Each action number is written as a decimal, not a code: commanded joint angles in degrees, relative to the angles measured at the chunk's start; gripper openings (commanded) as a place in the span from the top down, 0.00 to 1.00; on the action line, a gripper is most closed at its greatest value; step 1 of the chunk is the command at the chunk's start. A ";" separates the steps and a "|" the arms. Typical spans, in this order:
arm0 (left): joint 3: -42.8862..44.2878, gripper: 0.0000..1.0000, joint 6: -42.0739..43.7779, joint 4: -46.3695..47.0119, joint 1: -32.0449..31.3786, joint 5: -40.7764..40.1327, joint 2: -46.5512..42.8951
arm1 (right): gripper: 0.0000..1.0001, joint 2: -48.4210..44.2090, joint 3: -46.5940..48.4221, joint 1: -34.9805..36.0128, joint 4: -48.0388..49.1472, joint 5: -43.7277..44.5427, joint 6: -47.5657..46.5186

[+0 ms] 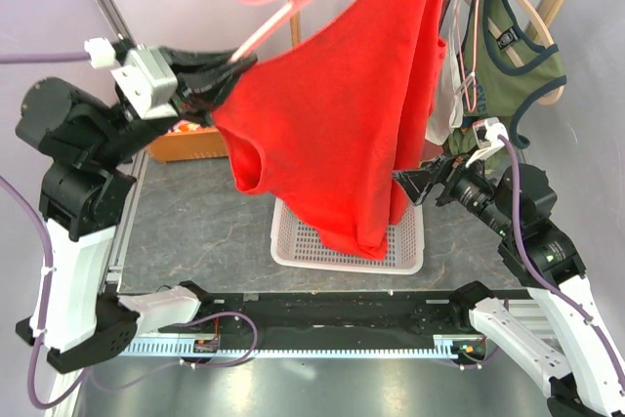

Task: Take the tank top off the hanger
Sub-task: Pick up the hanger from the clothesline, then remove the tank top from the hanger.

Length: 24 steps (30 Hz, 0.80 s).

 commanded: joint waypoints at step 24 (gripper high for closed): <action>-31.84 0.98 -3.39 -0.55 0.30 2.46 -18.65 | 0.02 6.95 17.33 0.16 5.77 -2.30 -0.37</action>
